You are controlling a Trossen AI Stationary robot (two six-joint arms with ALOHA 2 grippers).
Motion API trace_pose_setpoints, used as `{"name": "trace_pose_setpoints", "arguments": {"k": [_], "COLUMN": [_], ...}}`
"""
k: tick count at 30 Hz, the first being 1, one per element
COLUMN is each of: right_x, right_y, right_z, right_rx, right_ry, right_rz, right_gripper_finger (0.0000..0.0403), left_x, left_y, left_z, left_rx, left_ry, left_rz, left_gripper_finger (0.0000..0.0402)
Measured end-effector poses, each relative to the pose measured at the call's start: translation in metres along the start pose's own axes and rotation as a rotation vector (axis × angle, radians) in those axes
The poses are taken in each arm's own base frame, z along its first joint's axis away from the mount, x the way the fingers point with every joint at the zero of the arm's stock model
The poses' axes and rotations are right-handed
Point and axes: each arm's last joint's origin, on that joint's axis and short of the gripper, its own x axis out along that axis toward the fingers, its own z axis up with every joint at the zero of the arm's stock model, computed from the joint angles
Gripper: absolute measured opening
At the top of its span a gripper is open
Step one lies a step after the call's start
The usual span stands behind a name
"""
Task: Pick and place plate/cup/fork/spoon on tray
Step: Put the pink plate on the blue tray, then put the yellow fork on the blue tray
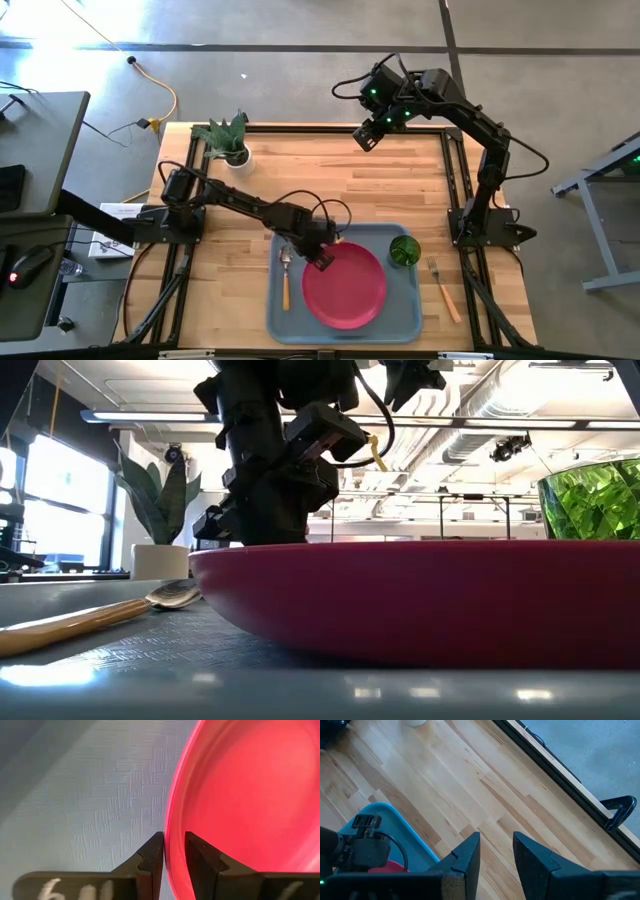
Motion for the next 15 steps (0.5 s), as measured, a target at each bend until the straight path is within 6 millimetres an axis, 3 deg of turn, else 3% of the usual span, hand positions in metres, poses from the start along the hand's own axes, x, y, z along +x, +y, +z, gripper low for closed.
{"name": "trace_pose_setpoints", "arguments": {"k": [15], "right_x": [0.0000], "right_y": [0.0000], "right_z": [0.0000], "right_rx": [0.007], "right_ry": [0.000], "right_rz": [0.000], "right_gripper_finger": [0.0108], "left_x": [-0.0031], "left_y": [0.0053], "left_z": [0.0033], "left_rx": [0.001], "left_ry": [0.020], "left_rz": [0.015], "left_gripper_finger": [0.0070]}}
